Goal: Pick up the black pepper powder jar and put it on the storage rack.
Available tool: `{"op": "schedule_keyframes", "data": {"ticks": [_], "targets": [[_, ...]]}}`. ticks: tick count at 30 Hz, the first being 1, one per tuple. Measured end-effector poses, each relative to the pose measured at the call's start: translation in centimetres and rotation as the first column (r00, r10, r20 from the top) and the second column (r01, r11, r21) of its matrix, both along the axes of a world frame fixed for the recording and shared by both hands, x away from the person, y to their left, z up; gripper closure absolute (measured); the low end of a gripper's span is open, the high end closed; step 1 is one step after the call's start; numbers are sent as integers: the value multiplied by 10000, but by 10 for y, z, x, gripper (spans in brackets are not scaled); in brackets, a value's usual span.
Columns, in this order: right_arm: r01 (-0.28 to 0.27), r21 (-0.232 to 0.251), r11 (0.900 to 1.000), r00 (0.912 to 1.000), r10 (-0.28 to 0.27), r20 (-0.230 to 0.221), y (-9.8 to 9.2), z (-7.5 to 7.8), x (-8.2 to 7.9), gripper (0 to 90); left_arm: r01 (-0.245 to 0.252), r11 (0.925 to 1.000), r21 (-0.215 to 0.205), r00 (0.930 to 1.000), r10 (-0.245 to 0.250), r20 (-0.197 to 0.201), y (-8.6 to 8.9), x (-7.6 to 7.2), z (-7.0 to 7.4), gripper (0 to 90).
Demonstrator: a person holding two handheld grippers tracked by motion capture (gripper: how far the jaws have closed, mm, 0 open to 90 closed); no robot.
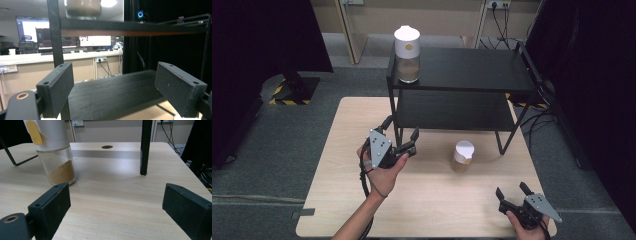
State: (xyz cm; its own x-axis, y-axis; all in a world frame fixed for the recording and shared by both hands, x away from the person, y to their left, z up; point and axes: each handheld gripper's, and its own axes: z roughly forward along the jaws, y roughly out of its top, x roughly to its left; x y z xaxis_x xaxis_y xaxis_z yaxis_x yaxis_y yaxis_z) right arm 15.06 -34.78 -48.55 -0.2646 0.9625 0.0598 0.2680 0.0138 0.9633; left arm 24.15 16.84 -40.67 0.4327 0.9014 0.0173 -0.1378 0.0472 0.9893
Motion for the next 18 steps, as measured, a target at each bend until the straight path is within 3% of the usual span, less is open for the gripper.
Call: {"op": "schedule_keyframes", "data": {"ticks": [3,18], "targets": [[-3,-9,10000,10000,3,-1,0,0,0,82,72,9997,254,9999,-69,-118,1,-2,-9,151],[3,-20,10000,10000,-3,9,0,0,0,83,309,9985,445,9974,-279,-670,7,-7,-40,148]]}}
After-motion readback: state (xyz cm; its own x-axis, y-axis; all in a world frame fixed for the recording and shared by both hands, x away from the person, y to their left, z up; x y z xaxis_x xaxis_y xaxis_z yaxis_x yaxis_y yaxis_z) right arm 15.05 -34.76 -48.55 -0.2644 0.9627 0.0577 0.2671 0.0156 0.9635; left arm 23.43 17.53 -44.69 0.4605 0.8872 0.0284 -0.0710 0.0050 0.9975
